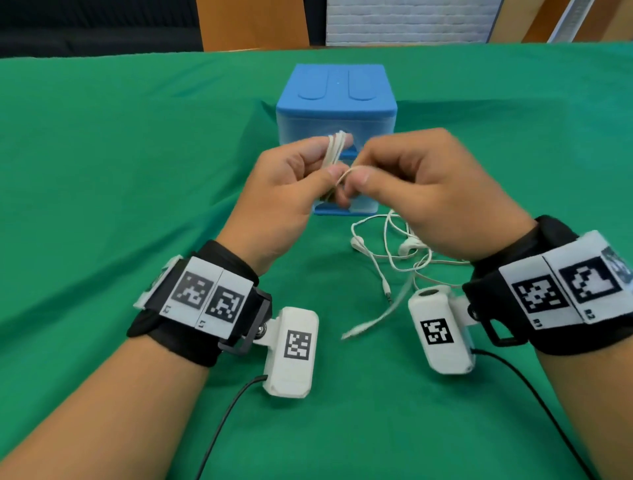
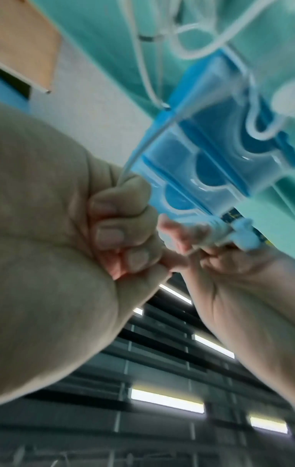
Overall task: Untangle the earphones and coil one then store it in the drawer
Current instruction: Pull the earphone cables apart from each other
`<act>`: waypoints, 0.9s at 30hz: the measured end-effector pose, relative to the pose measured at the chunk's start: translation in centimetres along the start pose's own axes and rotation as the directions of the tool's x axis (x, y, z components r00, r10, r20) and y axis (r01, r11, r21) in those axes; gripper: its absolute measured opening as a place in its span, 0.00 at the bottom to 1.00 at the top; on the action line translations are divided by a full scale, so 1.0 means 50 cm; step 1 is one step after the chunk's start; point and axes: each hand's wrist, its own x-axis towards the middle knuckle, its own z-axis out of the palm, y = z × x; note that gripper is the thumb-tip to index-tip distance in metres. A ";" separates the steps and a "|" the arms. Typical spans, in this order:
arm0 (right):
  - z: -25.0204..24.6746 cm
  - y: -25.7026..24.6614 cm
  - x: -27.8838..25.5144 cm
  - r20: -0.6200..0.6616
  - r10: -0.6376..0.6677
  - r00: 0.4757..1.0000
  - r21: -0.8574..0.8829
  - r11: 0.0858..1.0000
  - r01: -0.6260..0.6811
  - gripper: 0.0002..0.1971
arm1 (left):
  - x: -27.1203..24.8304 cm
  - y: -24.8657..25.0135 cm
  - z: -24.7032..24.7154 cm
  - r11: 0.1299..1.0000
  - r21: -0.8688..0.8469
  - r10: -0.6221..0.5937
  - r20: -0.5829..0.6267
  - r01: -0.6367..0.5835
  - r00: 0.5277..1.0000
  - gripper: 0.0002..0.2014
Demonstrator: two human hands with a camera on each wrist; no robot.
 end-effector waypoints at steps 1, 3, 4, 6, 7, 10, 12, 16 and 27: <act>-0.008 0.006 0.002 -0.063 -0.008 0.998 -0.009 1.000 0.007 0.10 | -0.001 0.003 -0.001 1.000 0.023 -0.010 0.037 0.009 0.999 0.12; -0.023 0.019 0.004 -0.180 0.009 0.984 -0.036 0.999 -0.016 0.10 | -0.003 0.005 -0.002 0.998 0.048 -0.043 0.084 0.039 0.996 0.15; -0.028 0.028 0.004 -0.226 0.034 0.974 -0.037 0.998 -0.043 0.10 | -0.004 0.004 -0.001 0.998 0.044 -0.056 0.102 0.052 0.993 0.16; -0.033 0.046 0.002 -0.271 0.096 0.958 -0.012 0.995 -0.103 0.12 | -0.008 0.007 0.000 0.998 -0.022 -0.061 0.131 0.064 0.990 0.16; -0.031 0.054 0.001 -0.259 0.130 0.957 0.003 0.991 -0.134 0.13 | -0.009 0.009 0.001 0.994 -0.084 -0.056 0.132 0.068 0.990 0.16; -0.017 0.060 -0.001 -0.121 0.223 0.967 0.047 0.975 -0.219 0.17 | -0.008 0.017 0.000 0.962 -0.266 -0.038 0.083 0.059 0.996 0.15; -0.004 0.053 -0.001 -0.012 0.237 0.971 0.049 0.971 -0.236 0.17 | -0.008 0.021 0.001 0.941 -0.337 -0.024 0.043 0.037 0.999 0.16; 0.014 0.030 -0.005 0.225 0.227 0.948 -0.025 0.974 -0.227 0.15 | -0.002 0.013 -0.006 0.936 -0.352 -0.014 -0.068 -0.010 0.998 0.16; -0.004 0.006 -0.008 -0.035 0.035 0.999 -0.174 0.984 -0.040 0.12 | -0.002 0.000 -0.003 0.999 0.036 -0.030 0.093 0.026 0.995 0.14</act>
